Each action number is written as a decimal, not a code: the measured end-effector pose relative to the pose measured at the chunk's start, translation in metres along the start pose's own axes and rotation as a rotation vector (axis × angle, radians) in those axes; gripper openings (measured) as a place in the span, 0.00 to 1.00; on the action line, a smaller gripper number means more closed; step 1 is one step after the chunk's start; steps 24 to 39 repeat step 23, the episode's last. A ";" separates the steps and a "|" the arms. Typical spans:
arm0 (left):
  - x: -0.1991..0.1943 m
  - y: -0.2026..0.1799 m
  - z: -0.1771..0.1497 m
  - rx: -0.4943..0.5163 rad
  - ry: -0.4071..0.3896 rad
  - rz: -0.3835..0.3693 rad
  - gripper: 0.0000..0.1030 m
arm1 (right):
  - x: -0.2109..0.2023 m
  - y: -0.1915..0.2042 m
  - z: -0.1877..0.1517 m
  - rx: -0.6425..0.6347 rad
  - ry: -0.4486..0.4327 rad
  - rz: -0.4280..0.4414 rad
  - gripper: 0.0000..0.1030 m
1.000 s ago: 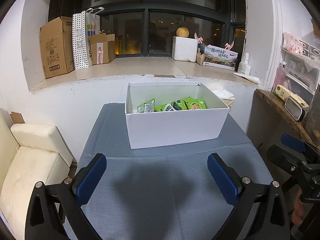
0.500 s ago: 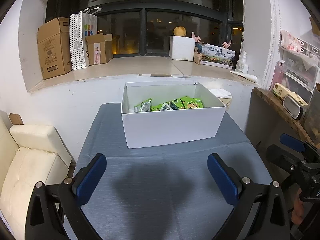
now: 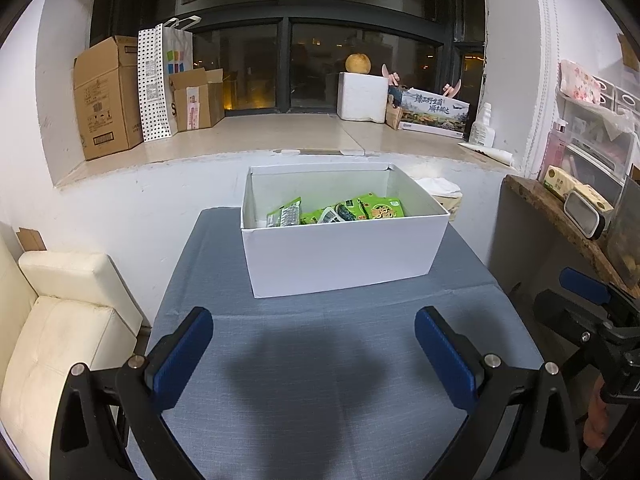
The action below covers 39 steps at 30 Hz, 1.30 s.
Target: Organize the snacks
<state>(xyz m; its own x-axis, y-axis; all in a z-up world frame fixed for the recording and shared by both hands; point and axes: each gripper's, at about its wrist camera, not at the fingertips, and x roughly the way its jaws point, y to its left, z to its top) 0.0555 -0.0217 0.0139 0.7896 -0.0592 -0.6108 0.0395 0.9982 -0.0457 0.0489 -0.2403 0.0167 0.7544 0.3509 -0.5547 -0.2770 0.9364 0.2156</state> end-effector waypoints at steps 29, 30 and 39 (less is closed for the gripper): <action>-0.004 0.001 0.000 -0.011 -0.010 -0.002 1.00 | 0.001 0.003 0.001 -0.015 -0.002 0.014 1.00; -0.004 0.001 0.000 -0.011 -0.010 -0.002 1.00 | 0.001 0.003 0.001 -0.015 -0.002 0.014 1.00; -0.004 0.001 0.000 -0.011 -0.010 -0.002 1.00 | 0.001 0.003 0.001 -0.015 -0.002 0.014 1.00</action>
